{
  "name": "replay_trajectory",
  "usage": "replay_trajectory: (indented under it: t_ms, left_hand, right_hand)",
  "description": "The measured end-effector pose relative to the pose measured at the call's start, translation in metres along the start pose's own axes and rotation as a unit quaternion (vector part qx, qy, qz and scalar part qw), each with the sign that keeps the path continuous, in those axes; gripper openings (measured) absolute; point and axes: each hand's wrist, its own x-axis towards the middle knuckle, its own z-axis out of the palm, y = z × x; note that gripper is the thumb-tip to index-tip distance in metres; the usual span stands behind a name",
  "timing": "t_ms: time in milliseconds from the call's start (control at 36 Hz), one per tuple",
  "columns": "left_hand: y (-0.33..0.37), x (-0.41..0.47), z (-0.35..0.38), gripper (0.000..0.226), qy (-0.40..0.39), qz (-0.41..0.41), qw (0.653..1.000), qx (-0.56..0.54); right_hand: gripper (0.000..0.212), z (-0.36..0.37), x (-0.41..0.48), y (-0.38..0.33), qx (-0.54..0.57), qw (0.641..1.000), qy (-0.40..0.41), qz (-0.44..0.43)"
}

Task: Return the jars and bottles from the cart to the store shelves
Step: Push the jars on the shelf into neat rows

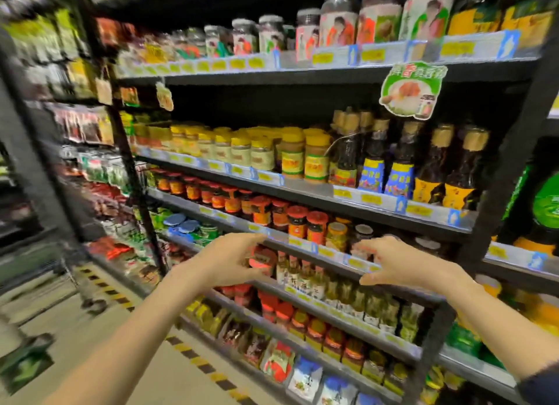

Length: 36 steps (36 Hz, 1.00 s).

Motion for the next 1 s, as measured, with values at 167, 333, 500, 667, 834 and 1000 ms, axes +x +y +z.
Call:
replay_trajectory:
  t_ms: [167,333,500,667,834,1000]
  left_hand:
    - [-0.057,0.012,-0.006,0.068,0.001,-0.049,0.999,-0.013]
    - [-0.102,0.052,-0.020,0.069,0.003,-0.057,0.998,0.010]
    - [-0.125,0.095,-0.040,0.069,0.033,-0.034,0.999,0.016]
    - [-0.139,0.143,-0.053,0.070,0.093,0.013,0.996,0.005]
    - [-0.140,0.205,-0.062,0.073,0.155,0.097,0.983,0.007]
    - [-0.138,0.269,-0.067,0.082,0.195,0.200,0.960,0.012]
  right_hand:
    - [0.068,0.003,0.067,-0.025,-0.038,0.998,0.006,-0.057]
    - [0.073,0.000,0.131,-0.033,-0.050,0.995,0.024,-0.085]
    - [0.067,-0.016,0.182,-0.037,-0.037,0.992,0.065,-0.102]
    - [0.063,-0.039,0.212,-0.033,-0.018,0.983,0.151,-0.107]
    - [0.065,-0.062,0.230,-0.025,-0.007,0.956,0.277,-0.098]
    - [0.087,-0.075,0.251,-0.015,-0.157,0.926,0.343,-0.031]
